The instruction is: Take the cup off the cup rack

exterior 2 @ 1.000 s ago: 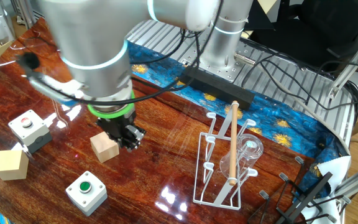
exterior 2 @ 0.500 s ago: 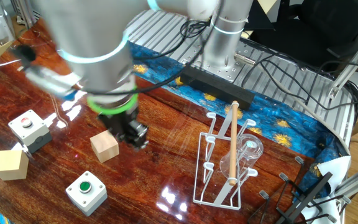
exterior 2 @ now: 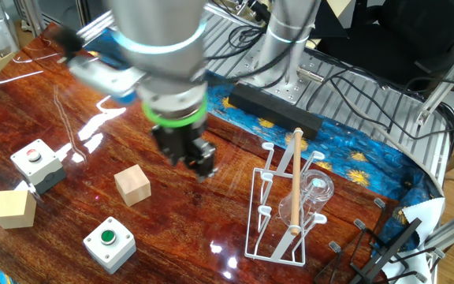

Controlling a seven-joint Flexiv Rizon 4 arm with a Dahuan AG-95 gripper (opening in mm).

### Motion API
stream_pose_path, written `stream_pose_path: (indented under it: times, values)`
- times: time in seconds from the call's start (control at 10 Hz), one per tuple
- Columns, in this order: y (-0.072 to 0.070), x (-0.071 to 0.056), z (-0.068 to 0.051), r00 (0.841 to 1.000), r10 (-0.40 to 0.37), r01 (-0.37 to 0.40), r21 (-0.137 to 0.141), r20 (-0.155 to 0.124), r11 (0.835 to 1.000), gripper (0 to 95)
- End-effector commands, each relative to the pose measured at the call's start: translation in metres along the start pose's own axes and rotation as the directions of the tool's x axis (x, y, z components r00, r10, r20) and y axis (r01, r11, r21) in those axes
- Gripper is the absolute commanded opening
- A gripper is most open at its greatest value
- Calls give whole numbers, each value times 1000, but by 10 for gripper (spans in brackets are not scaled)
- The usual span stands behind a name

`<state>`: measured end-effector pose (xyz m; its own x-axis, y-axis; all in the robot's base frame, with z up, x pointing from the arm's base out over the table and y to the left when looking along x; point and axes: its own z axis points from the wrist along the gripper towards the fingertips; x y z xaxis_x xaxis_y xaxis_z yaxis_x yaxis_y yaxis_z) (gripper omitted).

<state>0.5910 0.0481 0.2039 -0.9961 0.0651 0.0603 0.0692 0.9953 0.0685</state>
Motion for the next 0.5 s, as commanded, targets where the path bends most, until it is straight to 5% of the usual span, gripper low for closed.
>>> stream_pose_path:
  times: [0.1,0.2,0.5]
  values:
    - [13,13,-7,1000,4,-4,11,0,1000,380]
    - [21,20,-10,1000,14,-14,14,3,1000,570]
    - [45,38,-18,999,49,-49,19,9,999,570]
